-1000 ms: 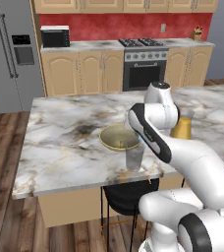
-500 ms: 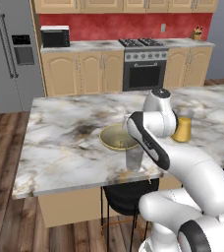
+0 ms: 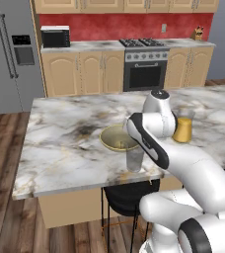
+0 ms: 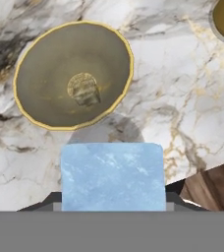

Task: There are two ice cubes in the ice bowl. Place both ice cubes in the glass cup.

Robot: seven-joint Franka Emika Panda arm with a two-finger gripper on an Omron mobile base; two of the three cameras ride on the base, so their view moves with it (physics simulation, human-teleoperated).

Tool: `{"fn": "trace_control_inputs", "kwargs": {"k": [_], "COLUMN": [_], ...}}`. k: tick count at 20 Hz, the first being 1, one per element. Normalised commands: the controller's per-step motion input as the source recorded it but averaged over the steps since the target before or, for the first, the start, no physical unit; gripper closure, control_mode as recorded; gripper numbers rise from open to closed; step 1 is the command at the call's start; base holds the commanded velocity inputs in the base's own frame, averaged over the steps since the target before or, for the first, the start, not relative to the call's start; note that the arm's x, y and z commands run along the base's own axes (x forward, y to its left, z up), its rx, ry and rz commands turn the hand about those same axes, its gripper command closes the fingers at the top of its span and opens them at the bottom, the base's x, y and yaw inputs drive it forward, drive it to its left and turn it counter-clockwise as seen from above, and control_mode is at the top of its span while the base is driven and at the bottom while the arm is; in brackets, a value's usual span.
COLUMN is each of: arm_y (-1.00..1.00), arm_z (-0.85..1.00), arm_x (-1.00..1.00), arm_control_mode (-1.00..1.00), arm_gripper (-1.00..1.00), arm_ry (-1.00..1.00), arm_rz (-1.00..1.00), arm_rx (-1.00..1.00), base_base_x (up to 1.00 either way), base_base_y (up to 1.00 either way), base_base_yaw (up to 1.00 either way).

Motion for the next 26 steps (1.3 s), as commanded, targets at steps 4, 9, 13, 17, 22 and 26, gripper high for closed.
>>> {"fn": "trace_control_inputs", "kwargs": {"k": [4, 9, 13, 17, 22, 26], "arm_y": [0.01, 0.02, 0.05, 0.11, 0.06, 0.00], "arm_z": [-0.14, -0.09, -0.11, -0.12, -0.10, -0.12], "arm_x": [0.00, 0.00, 0.00, 0.03, 0.04, 0.02], "arm_control_mode": [-1.00, -1.00, -1.00, -1.00, -1.00, -1.00], "arm_gripper": [1.00, 1.00, 1.00, 1.00, 1.00, 1.00], "arm_ry": [0.05, 0.04, 0.05, 0.05, 0.03, 0.00], "arm_rz": [0.00, 0.00, 0.00, 0.00, 0.00, 0.00], "arm_rx": [0.00, 0.00, 0.00, 0.00, 0.00, 0.00], "base_base_x": [0.00, 0.00, 0.00, 0.00, 0.00, 0.00], "base_base_y": [0.00, 0.00, 0.00, 0.00, 0.00, 0.00], "base_base_yaw": [0.00, 0.00, 0.00, 0.00, 0.00, 0.00]}}
